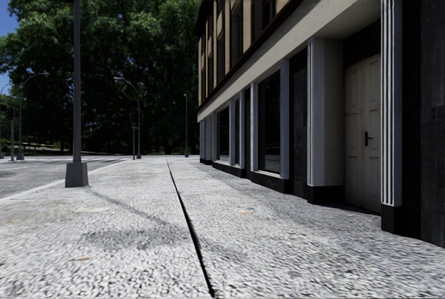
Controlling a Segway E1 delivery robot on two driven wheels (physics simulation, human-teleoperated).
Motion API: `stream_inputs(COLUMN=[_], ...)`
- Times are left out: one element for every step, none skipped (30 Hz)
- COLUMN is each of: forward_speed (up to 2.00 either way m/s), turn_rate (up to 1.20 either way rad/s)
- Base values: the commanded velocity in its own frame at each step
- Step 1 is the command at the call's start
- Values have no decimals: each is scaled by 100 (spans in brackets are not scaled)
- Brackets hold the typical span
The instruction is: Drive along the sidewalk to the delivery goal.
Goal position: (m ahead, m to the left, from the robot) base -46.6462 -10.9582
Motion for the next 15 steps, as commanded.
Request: stream_inputs(forward_speed=[0, 0, 0, 0, 0, 0, 0, 0, 0, 0, 0, 0, 0, 0, 0], turn_rate=[-60, -60, -60, -60, -60, -60, -60, -60, -60, -60, -61, -61, -61, -61, -61])
